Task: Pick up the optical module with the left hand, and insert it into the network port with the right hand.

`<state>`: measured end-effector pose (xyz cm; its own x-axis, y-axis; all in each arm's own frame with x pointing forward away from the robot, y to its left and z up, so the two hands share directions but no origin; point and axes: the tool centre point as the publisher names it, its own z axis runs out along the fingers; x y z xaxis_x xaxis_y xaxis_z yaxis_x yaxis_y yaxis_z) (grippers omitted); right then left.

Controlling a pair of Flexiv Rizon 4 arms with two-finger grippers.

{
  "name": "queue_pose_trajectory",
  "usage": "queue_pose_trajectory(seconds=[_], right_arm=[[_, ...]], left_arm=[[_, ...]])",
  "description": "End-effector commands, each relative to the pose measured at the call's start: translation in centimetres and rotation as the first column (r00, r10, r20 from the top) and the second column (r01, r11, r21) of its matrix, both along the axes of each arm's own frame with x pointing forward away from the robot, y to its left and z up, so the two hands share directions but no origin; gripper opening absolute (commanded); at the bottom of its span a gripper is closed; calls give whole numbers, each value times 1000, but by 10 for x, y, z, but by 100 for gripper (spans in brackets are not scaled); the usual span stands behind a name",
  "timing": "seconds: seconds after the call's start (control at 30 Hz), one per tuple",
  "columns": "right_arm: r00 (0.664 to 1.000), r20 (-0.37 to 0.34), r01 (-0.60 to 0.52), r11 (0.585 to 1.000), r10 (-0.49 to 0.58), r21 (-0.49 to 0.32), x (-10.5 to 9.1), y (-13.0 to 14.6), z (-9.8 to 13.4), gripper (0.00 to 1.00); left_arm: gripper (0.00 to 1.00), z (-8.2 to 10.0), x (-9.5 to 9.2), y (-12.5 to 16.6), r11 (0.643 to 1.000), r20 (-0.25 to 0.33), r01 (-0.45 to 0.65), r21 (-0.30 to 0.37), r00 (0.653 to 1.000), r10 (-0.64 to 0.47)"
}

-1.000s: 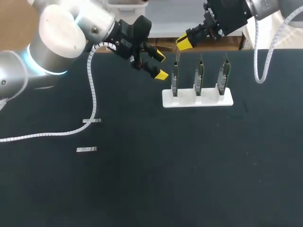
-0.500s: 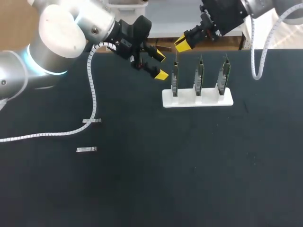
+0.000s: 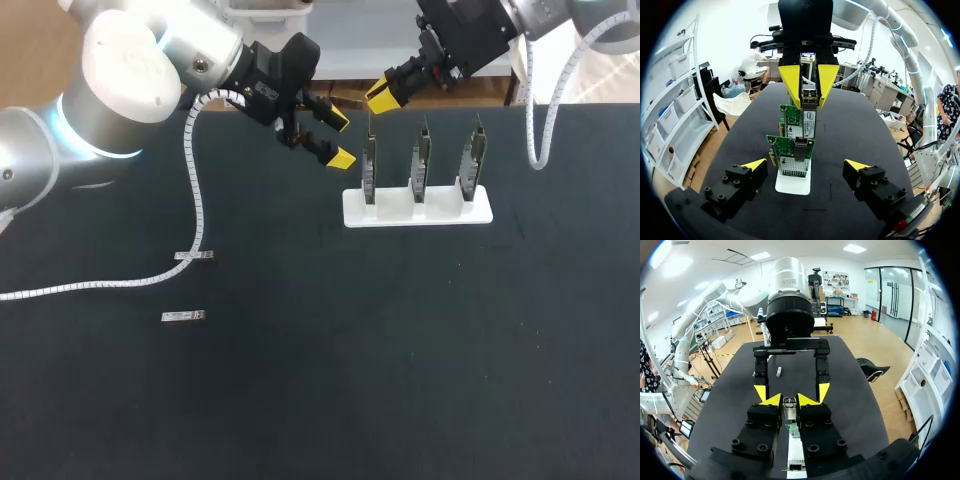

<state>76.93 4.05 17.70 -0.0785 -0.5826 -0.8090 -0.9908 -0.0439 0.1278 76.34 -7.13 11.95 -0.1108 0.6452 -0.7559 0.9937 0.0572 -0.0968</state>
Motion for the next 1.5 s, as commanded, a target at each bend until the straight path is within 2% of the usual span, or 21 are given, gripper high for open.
queue_pose_trajectory(seconds=[0.03, 0.7, 1.5], right_arm=[[1000, 22, -7, 1000, 7, -13, -2, 1, -3, 0], [999, 46, 18, 1000, -18, -7, 4, 1, -5, 0], [997, 30, 72, 997, -72, 4, 0, -1, -11, 0]], left_arm=[[100, 1, 1, -1, 1000, -3, 1, 5, 1000, -1], [100, 1, 1, -1, 1000, -3, 1, 5, 1000, -1], [100, 1, 1, -1, 1000, -3, 1, 5, 1000, -1]])
